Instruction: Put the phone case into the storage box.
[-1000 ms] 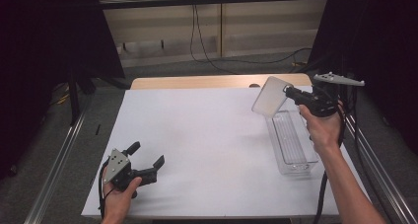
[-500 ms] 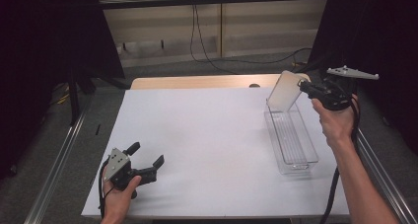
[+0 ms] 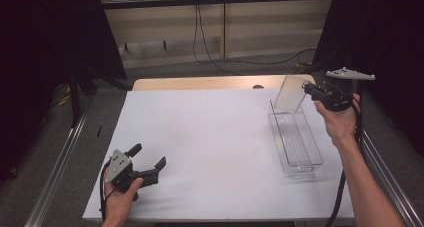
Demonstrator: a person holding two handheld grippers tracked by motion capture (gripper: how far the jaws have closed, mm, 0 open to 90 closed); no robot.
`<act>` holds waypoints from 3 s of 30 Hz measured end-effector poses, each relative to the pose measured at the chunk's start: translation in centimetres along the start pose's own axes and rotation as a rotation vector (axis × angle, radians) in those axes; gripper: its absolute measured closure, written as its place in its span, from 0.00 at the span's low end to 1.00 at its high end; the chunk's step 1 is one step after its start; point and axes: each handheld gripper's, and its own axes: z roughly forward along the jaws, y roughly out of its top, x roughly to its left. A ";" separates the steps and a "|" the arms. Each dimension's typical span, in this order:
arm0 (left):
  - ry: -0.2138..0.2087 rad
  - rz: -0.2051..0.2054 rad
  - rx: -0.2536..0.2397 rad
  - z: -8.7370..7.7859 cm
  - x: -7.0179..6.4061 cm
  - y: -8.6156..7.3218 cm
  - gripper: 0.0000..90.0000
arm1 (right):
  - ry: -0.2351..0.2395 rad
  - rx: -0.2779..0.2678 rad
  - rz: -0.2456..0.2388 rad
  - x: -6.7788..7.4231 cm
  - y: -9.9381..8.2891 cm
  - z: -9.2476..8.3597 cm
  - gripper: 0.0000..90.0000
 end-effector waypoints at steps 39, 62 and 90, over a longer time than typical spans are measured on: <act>-0.013 -0.009 0.021 0.3 0.0 -0.1 0.03 | -0.034 0.093 -0.036 -1.4 -2.4 5.7 0.94; -0.018 -0.001 0.025 0.3 -0.1 -0.1 0.03 | 0.001 0.169 -0.105 -1.4 -1.8 6.8 0.94; -0.027 0.005 0.037 0.9 -0.4 -0.2 0.03 | 0.050 0.211 -0.139 -2.8 -0.7 8.2 0.94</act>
